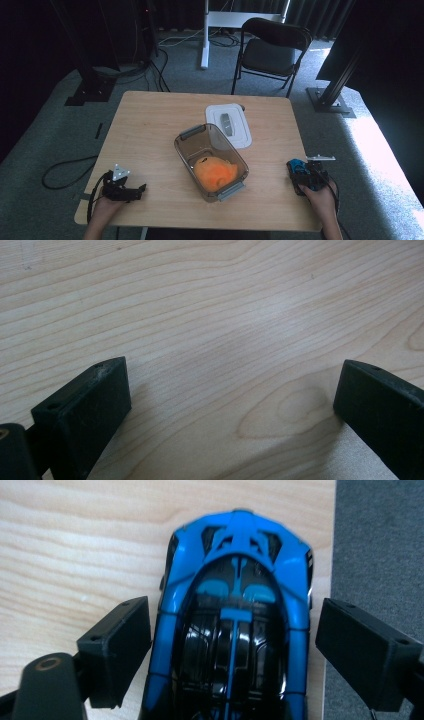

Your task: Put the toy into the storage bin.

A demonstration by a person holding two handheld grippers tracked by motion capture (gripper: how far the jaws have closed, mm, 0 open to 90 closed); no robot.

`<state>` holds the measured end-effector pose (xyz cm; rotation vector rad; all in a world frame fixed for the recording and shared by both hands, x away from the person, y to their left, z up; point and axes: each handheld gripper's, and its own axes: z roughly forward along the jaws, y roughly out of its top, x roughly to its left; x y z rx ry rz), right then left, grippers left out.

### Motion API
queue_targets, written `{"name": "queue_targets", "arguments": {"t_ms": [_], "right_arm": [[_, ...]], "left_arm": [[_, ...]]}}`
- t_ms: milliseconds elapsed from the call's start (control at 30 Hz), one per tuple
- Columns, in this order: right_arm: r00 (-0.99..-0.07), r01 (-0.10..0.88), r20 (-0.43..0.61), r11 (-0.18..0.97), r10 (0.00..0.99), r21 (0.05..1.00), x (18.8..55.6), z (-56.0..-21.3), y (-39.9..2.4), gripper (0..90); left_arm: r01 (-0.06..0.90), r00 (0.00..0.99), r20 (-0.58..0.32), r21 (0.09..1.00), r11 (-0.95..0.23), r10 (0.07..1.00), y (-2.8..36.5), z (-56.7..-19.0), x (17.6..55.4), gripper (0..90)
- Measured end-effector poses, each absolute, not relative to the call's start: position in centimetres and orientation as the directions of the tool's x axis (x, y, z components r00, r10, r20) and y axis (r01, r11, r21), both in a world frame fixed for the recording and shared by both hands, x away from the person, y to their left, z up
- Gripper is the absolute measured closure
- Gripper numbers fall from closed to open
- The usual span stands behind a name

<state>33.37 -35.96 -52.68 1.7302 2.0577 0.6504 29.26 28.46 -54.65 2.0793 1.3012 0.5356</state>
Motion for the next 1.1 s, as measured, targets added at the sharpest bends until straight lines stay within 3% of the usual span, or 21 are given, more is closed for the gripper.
{"name": "queue_targets", "arguments": {"t_ms": [333,1100], "right_arm": [[-0.186,0.808,0.011,0.146,0.983,0.571,33.13,-53.26,-35.79,23.0],[-0.187,0.82,0.012,0.149,0.982,0.553,33.6,-52.99,-35.72,24.9]], "left_arm": [[0.65,0.432,0.014,0.688,-0.322,0.902,28.46,-54.65,29.26,2.2],[0.65,0.432,0.014,0.688,-0.322,0.902,28.46,-54.65,29.26,2.2]]}}
